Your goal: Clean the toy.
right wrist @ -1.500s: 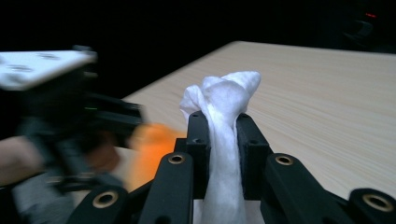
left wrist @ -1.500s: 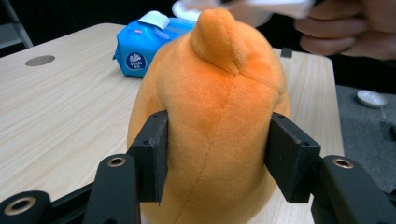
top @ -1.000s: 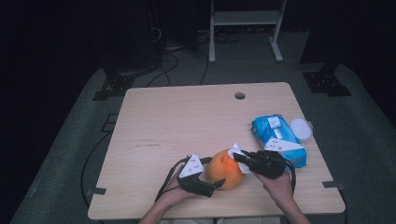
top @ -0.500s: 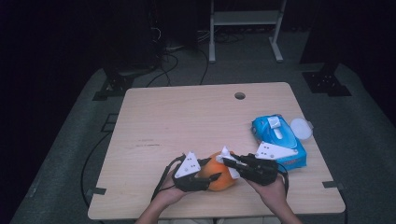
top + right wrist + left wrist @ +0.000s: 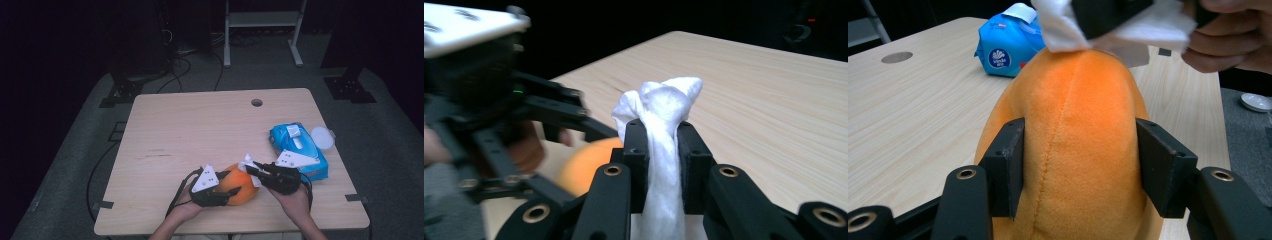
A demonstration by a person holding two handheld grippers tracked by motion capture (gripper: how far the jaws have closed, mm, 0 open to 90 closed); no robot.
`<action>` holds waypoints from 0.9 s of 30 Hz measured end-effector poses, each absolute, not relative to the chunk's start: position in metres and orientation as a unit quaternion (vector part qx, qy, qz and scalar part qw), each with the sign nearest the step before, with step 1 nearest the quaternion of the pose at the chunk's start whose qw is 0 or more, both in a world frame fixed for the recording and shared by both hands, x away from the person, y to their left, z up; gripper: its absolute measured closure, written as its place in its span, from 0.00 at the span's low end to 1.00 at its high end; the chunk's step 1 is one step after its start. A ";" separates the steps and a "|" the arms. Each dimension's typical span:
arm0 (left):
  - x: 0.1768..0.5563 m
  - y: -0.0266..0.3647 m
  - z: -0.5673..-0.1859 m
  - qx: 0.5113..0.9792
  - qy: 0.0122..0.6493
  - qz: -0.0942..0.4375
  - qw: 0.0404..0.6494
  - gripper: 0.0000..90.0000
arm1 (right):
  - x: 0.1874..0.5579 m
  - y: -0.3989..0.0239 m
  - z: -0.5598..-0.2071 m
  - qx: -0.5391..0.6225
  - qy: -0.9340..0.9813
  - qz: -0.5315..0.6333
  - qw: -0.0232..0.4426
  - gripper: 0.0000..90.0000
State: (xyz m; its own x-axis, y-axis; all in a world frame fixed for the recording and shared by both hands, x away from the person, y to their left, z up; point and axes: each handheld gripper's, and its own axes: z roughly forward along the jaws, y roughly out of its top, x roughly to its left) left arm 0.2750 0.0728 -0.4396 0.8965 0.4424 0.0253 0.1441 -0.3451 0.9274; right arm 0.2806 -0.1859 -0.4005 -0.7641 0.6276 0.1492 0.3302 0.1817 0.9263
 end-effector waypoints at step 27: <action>0.288 0.077 -0.444 0.800 0.199 0.090 0.559 0.34 | 0.293 -0.207 -0.414 0.348 0.757 0.537 0.131 0.86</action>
State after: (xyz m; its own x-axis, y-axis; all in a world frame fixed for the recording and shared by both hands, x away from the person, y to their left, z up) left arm 0.2876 0.0769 -0.4443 0.9049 0.4184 -0.0784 0.2171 -0.2951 0.9305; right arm 0.2934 -0.2070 -0.4145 -0.7234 0.6677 0.1757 0.3865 0.1808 0.9044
